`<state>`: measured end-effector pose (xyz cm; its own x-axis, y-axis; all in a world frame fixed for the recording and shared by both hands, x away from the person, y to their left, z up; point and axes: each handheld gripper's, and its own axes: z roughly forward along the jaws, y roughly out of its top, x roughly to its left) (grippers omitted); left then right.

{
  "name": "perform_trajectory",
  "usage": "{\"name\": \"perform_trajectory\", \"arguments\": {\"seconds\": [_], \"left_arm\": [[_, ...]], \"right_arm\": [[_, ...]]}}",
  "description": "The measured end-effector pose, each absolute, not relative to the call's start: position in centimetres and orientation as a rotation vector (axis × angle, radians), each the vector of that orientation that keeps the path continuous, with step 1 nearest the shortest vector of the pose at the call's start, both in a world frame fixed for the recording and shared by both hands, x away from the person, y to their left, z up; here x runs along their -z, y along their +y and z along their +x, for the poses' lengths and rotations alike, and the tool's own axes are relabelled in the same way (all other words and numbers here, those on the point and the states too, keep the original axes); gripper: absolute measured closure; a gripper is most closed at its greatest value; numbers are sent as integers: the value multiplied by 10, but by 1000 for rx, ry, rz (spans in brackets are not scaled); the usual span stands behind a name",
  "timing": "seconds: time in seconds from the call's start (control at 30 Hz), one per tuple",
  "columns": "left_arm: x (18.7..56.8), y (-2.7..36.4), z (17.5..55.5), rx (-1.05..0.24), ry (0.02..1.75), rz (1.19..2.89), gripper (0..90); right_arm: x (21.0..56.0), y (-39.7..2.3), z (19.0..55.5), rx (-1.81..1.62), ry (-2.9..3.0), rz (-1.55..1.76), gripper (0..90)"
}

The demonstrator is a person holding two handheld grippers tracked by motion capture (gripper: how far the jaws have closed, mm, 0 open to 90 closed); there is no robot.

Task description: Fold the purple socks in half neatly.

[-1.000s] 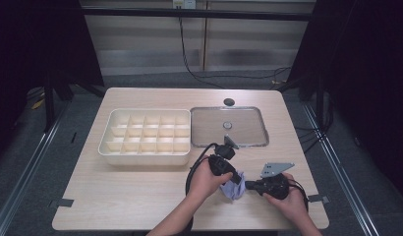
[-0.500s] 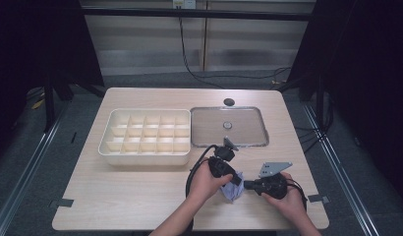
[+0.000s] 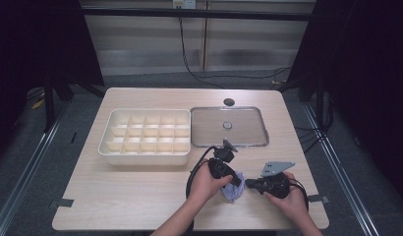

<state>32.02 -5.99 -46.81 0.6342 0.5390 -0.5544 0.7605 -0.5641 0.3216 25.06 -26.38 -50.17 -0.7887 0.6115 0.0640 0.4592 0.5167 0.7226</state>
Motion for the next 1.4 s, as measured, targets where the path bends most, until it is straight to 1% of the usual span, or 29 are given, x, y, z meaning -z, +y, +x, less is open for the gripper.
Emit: {"name": "perform_trajectory", "arguments": {"seconds": [0.03,0.07,0.13,0.17,0.33,0.43,0.53,0.57,0.6,0.63,0.67,0.73,0.77,0.8,0.83,0.87,0.93,1.0,1.03,1.07,1.1,1.13,1.2,1.3,1.37,1.4], "left_arm": [[469,-60,321,534,999,2336,768],[469,-61,319,534,1026,2309,766],[471,-61,320,532,1003,2330,762],[471,-62,318,535,1031,2304,760],[474,-61,318,542,986,2347,756],[473,-62,316,541,987,2331,750],[470,-63,315,546,1008,2313,737],[470,-61,316,544,988,2330,736],[469,-61,315,546,1010,2306,735],[467,-60,317,544,991,2326,735],[466,-60,315,542,1018,2295,734],[463,-58,318,542,984,2325,728],[462,-57,317,537,990,2312,726],[460,-58,317,540,1004,2297,721],[457,-55,319,535,972,2326,716],[456,-56,317,530,996,2288,711],[452,-54,318,524,992,2285,681],[449,-52,319,510,983,2285,671],[447,-49,320,513,962,2300,671],[446,-49,320,502,1000,2273,671],[446,-47,321,500,979,2288,673],[446,-48,320,494,1016,2261,675],[447,-45,322,482,1004,2286,687],[451,-41,327,447,1010,2303,738],[456,-41,327,446,1032,2297,759],[458,-41,328,432,1023,2325,766]], "right_arm": [[501,-264,251,-1129,2556,916,887],[501,-265,251,-1125,2555,915,886],[501,-266,251,-1127,2551,922,887],[501,-266,251,-1130,2549,922,886],[501,-268,251,-1124,2546,925,887],[501,-268,251,-1122,2551,928,887],[502,-266,251,-1112,2557,918,887],[502,-266,251,-1109,2559,916,887],[502,-266,251,-1109,2561,919,887],[502,-265,251,-1108,2561,920,887],[502,-265,251,-1108,2561,919,887],[502,-265,251,-1109,2561,919,887],[502,-265,251,-1110,2561,920,887],[502,-265,251,-1110,2562,921,887],[502,-265,251,-1110,2561,919,887],[502,-265,251,-1111,2561,920,887],[502,-265,251,-1110,2560,920,887],[502,-265,251,-1110,2562,921,887],[502,-265,251,-1109,2562,918,887],[502,-265,251,-1111,2562,912,887],[502,-265,251,-1111,2562,912,887],[502,-265,251,-1112,2562,911,887],[502,-265,251,-1113,2562,912,887],[502,-264,251,-1113,2563,910,888],[502,-265,251,-1113,2563,910,888],[502,-264,251,-1115,2561,913,888]]}}
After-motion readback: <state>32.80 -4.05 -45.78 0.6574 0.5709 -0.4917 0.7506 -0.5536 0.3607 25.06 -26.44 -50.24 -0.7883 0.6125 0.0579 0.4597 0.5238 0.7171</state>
